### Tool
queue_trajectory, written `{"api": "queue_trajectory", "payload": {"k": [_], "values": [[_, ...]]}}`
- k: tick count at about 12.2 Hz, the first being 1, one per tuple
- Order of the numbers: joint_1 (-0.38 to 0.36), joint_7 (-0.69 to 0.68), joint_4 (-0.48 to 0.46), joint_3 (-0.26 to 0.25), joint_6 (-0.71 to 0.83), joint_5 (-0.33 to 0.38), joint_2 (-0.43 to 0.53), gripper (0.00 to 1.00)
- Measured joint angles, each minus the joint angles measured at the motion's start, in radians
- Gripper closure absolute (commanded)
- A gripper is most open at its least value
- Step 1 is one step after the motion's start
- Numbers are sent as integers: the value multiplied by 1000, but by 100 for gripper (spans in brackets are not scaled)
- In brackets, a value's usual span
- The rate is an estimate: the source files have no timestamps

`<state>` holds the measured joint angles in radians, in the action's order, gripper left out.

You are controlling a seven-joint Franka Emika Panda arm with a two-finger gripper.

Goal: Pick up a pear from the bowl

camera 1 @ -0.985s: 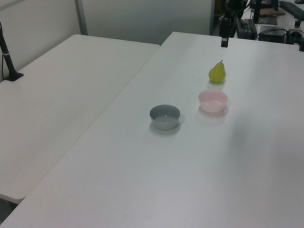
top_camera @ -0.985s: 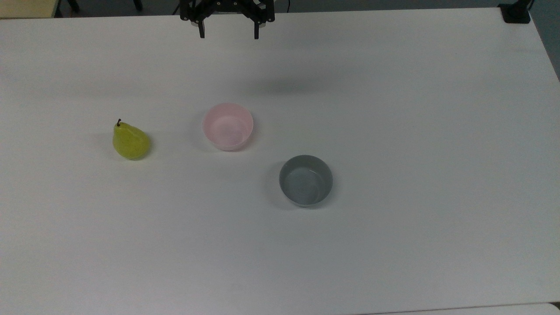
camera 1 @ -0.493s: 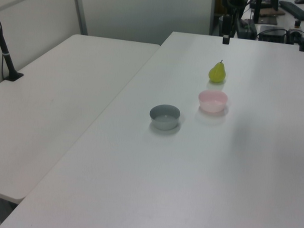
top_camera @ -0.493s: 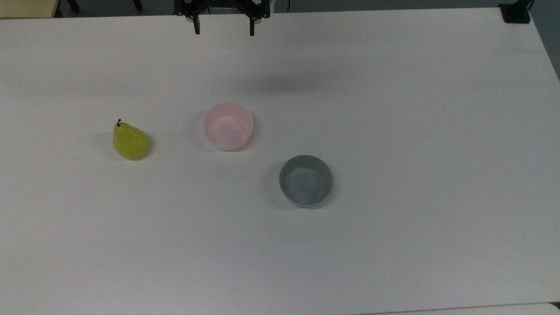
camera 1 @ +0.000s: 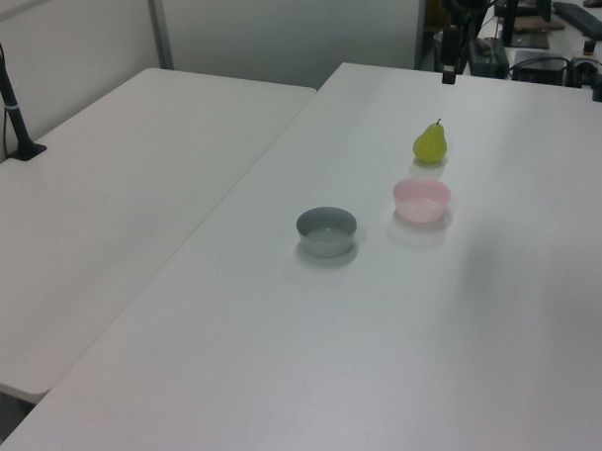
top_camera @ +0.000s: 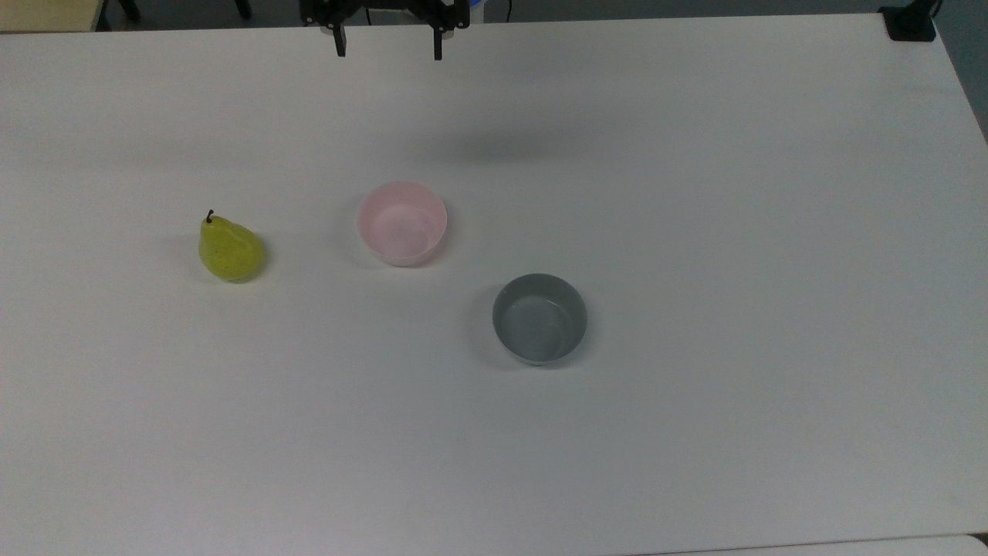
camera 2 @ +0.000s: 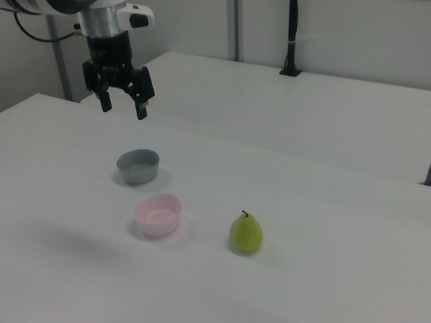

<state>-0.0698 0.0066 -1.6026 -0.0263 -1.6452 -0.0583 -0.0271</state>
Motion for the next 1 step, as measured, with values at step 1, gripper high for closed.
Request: {"api": "queue_trajectory", "payload": {"k": [1], "values": [[3,0,0,5,2,0,1,0]]}}
